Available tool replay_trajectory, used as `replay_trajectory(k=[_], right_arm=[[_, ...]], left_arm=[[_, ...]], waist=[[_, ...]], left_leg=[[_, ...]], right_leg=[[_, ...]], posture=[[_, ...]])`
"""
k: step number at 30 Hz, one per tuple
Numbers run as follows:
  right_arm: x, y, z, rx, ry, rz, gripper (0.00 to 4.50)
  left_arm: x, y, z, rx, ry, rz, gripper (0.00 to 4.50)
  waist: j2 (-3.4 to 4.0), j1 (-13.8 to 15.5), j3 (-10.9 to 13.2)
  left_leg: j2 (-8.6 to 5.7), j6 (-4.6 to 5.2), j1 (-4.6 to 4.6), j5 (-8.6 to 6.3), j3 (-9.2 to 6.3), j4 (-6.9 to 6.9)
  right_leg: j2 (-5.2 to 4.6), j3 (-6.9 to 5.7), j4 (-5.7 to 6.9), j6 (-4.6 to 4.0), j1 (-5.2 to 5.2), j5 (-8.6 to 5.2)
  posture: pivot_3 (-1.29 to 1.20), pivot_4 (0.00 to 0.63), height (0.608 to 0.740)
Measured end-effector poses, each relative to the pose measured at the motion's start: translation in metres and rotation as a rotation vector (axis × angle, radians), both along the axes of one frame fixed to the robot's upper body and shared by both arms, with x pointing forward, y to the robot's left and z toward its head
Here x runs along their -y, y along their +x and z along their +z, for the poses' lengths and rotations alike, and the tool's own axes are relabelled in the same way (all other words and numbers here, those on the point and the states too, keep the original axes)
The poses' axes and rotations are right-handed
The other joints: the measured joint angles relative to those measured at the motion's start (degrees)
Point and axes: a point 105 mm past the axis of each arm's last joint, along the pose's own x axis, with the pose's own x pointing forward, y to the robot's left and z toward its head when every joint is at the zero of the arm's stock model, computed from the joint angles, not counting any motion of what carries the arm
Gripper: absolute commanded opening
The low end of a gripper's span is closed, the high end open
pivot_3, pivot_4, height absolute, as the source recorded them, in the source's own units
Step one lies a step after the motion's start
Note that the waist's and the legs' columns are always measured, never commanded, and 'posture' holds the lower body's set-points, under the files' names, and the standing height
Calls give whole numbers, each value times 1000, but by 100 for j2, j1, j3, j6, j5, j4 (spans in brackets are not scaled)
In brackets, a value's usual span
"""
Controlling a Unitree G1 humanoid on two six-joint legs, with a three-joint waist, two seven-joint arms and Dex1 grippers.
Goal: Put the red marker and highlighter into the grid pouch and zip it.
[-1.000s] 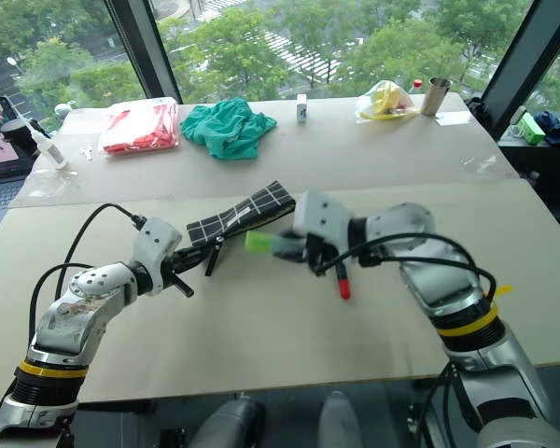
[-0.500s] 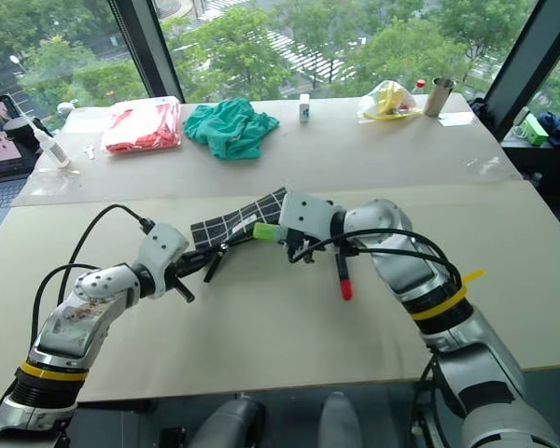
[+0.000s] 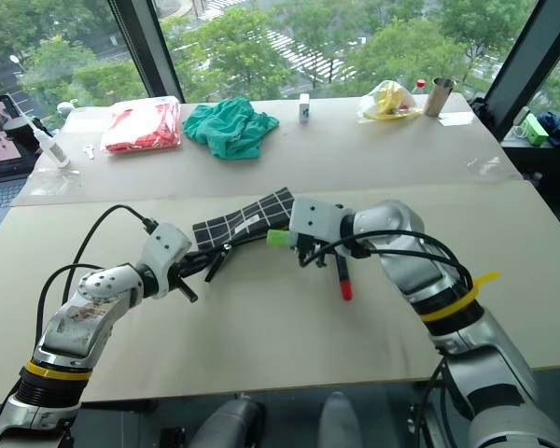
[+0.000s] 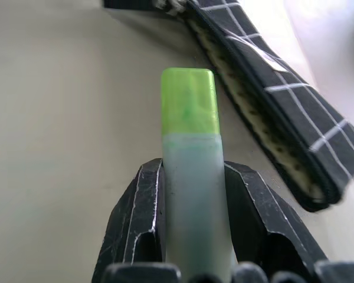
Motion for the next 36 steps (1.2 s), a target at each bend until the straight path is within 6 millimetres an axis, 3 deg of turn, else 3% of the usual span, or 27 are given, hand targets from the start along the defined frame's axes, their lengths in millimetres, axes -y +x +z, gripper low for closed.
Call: replay_trajectory(k=[5,9,21,27,33,36], right_arm=[[-1,1,-4,-6,4,-14,1047],[0,19,0,21,13,-89,1047],[8,44,-1,16,4,-214,1047],[3,55,6,25,16,-258,1047],[-18,49,0,10,16,-203,1047],[-19,48,-1,1,13,-199,1047]], left_arm=[[0,0,0,0,-1,0,0],[0,0,0,0,-2,0,0],[-1,-1,-2,-5,3,6,0],[-3,-2,-5,-9,17,12,0],[-3,-2,-6,-10,26,10,0],[-2,-2,-6,-9,27,7,0]], waist=[[0,-9,0],[0,-15,0],[0,-20,0],[0,-42,0],[0,-44,0],[0,-34,0]], left_leg=[[1,0,1,0,0,0],[0,-1,1,1,1,-1],[0,-1,0,1,1,-1],[0,-2,0,1,1,-3],[0,-2,0,1,0,-2],[-2,-2,0,1,-1,-1]], right_leg=[[1,0,2,0,-2,0],[0,1,1,0,-2,0],[0,0,1,0,-1,0],[0,1,3,0,-5,0],[0,1,3,0,-4,0],[-2,1,3,0,-3,0]], posture=[[0,150,740],[0,150,740],[0,150,740],[0,150,740],[0,150,740],[0,150,740]])
